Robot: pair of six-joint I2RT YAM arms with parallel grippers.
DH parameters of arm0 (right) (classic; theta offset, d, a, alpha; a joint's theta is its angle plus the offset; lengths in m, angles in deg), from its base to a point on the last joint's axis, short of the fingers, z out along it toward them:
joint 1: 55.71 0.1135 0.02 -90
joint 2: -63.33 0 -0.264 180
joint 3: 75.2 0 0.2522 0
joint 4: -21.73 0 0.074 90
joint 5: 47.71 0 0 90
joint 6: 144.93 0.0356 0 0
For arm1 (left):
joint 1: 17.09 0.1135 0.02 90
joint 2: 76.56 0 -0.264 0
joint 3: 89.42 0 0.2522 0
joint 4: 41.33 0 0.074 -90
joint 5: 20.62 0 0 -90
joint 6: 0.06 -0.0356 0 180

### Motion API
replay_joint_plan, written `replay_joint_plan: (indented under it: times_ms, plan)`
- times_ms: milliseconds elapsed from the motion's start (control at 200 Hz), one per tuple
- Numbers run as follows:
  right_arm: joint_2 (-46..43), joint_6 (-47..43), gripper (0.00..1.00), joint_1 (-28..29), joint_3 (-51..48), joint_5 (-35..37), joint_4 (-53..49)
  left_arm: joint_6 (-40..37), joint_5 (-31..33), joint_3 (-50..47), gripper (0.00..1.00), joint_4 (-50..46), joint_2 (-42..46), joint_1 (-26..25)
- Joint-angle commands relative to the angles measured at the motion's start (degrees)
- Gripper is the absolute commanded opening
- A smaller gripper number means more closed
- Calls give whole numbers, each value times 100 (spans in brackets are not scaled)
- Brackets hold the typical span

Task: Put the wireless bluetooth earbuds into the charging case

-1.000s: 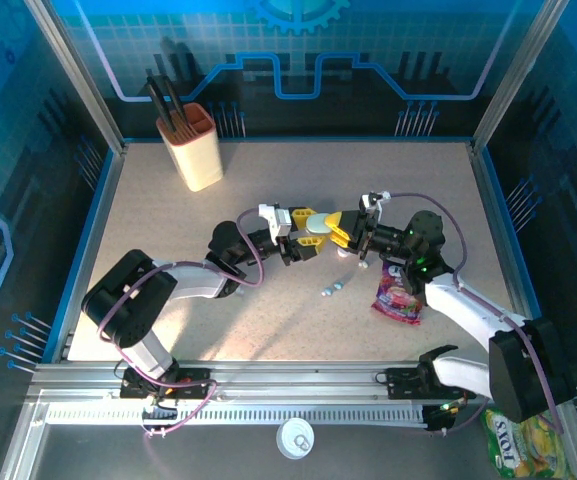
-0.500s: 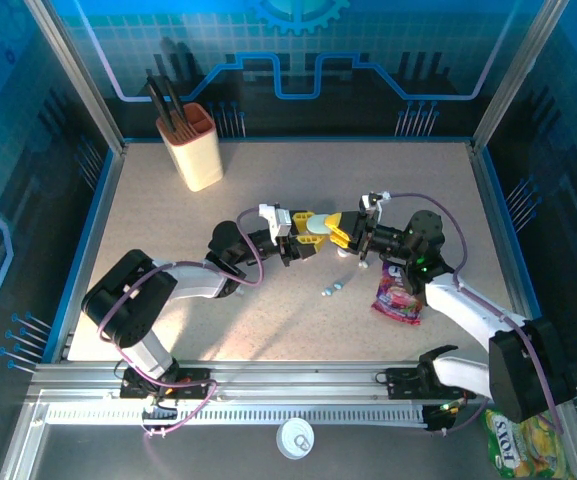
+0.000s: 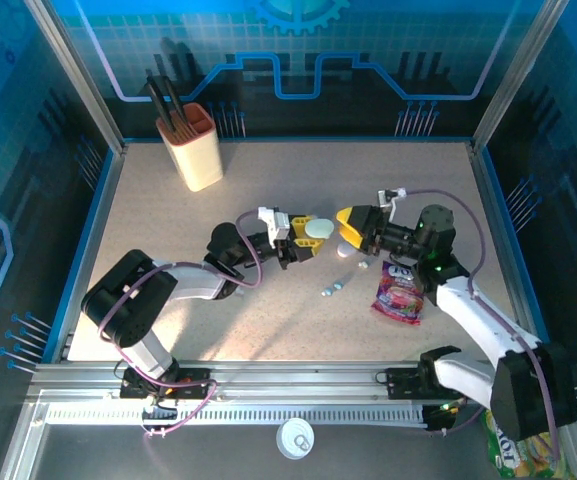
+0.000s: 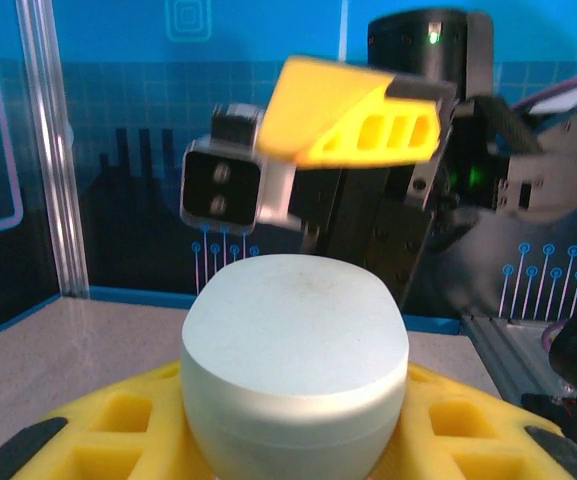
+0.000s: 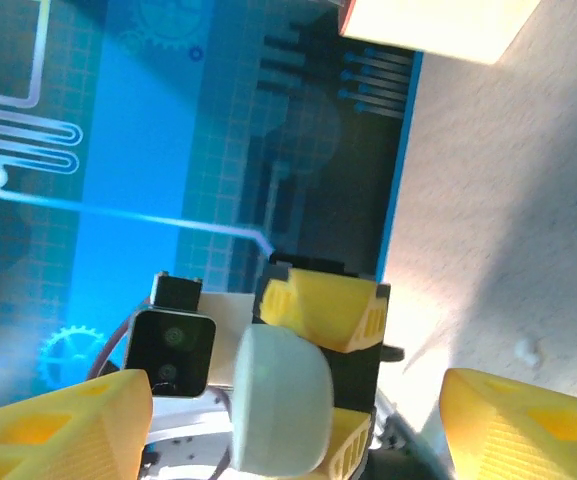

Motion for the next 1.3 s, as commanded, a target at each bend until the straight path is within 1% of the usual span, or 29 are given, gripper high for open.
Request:
replay_joint_plan:
  times_ms: [0, 45, 80, 160, 245, 315, 545, 660, 795, 1005, 1166, 1296]
  plan:
    - [-316, -2860, 75, -199, 648, 247, -2357, -152, -181, -250, 36, 174, 141, 137]
    - [-404, -3881, 74, -180, 955, 629, -3178, -158, -204, -338, 36, 182, 182, 190]
    - [-460, -4495, 74, -119, 1167, 928, -3699, -212, -283, -410, 37, 181, 215, 232]
    - [-593, -5564, 74, 91, 1460, 1520, -4270, -358, -372, -558, 37, 180, 301, 260]
    - [-748, -6327, 74, 408, 1501, 1943, -4278, -395, -421, -665, 37, 172, 335, 289]
    - [-818, -6873, 75, 740, 1502, 2120, -4203, -387, -448, -733, 36, 173, 343, 302]
    - [-546, -8072, 79, 1817, 1660, 2643, -4010, -280, -593, -803, 36, 178, 379, 329]
    - [-305, -8345, 79, 2177, 1669, 2942, -3885, -216, -704, -789, 35, 180, 379, 351]
    - [-38, -8445, 80, 2346, 1755, 3247, -3847, -158, -808, -779, 35, 174, 394, 361]
    - [120, -8452, 80, 2368, 1777, 3446, -3688, -85, -863, -757, 35, 175, 427, 362]
    - [5, -8321, 80, 2335, 1712, 3630, -3510, -18, -951, -722, 35, 179, 410, 360]
    - [-141, -8027, 79, 2161, 1633, 3514, -3272, -54, -952, -744, 35, 175, 375, 355]
